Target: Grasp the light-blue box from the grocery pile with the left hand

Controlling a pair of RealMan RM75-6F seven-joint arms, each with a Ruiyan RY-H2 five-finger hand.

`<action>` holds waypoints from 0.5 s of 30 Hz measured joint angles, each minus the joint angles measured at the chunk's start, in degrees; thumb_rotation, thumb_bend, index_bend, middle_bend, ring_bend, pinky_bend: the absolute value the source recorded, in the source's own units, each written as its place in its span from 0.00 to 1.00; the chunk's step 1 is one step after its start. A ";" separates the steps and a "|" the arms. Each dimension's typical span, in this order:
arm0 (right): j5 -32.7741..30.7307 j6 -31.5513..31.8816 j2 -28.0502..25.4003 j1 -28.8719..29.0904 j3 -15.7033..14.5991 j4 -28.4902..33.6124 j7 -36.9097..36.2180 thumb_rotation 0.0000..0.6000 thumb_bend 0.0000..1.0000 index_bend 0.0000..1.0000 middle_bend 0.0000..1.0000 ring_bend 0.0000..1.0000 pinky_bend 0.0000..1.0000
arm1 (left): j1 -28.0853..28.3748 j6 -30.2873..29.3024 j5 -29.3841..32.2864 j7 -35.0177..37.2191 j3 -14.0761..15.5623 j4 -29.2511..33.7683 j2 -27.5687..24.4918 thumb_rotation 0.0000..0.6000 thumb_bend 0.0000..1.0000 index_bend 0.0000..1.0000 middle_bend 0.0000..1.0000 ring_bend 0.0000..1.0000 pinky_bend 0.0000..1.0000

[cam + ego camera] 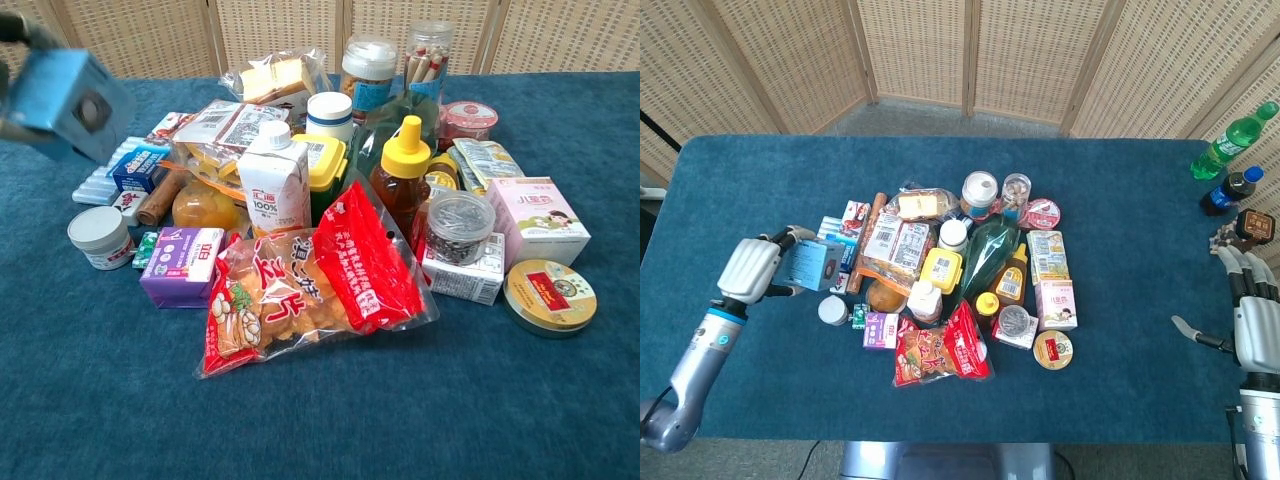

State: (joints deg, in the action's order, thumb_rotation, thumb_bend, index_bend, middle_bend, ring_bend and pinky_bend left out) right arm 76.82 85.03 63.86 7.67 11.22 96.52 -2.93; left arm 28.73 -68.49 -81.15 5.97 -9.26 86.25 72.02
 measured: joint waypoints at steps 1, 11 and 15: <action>0.03 -0.02 0.18 0.00 -0.02 -0.21 -0.20 0.82 0.00 0.00 0.00 0.00 0.00 | -0.25 -1.10 -0.53 0.61 -0.31 0.85 -0.72 1.00 0.26 0.64 0.68 0.77 0.49; -0.51 -0.49 1.74 -0.51 -0.45 -2.72 -2.24 0.83 0.00 0.00 0.00 0.00 0.00 | -2.24 -14.80 -5.13 6.26 -6.32 7.24 -5.45 1.00 0.26 0.64 0.67 0.76 0.45; -0.55 -0.38 1.71 -0.79 -0.42 -3.14 -2.61 0.82 0.00 0.00 0.00 0.00 0.00 | -2.59 -18.64 -6.13 7.48 -8.98 8.74 -6.51 1.00 0.26 0.64 0.67 0.75 0.45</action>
State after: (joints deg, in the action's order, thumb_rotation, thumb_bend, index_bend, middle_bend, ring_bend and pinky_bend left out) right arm 76.26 84.65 65.57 6.88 10.79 93.37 -5.54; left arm 26.14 -87.13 -87.28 13.45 -18.24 94.99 65.51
